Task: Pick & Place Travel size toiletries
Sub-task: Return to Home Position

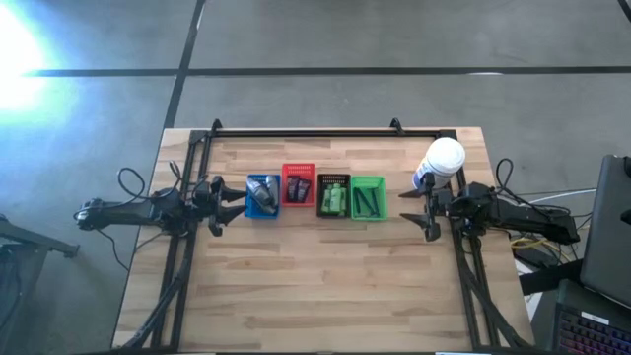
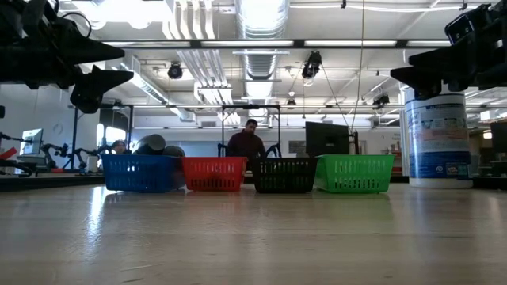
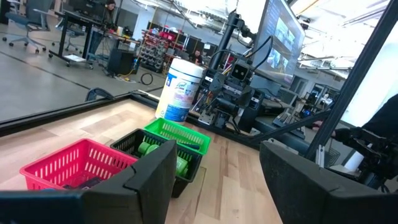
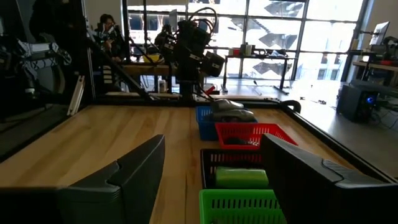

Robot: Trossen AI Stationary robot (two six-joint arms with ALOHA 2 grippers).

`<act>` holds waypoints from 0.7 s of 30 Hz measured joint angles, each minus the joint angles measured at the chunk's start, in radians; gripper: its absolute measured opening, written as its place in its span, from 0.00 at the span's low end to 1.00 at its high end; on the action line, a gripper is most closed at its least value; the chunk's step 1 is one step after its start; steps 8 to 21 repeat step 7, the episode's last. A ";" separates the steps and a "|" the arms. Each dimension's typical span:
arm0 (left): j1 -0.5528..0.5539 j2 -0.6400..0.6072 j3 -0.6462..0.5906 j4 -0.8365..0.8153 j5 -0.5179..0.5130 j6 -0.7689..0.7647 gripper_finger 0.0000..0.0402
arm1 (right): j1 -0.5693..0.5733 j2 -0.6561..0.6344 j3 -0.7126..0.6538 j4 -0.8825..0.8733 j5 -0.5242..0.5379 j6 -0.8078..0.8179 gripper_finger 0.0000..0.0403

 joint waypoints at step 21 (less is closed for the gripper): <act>0.000 0.000 0.000 0.000 0.000 0.000 0.59 | 0.000 0.000 0.000 0.000 0.000 0.000 0.69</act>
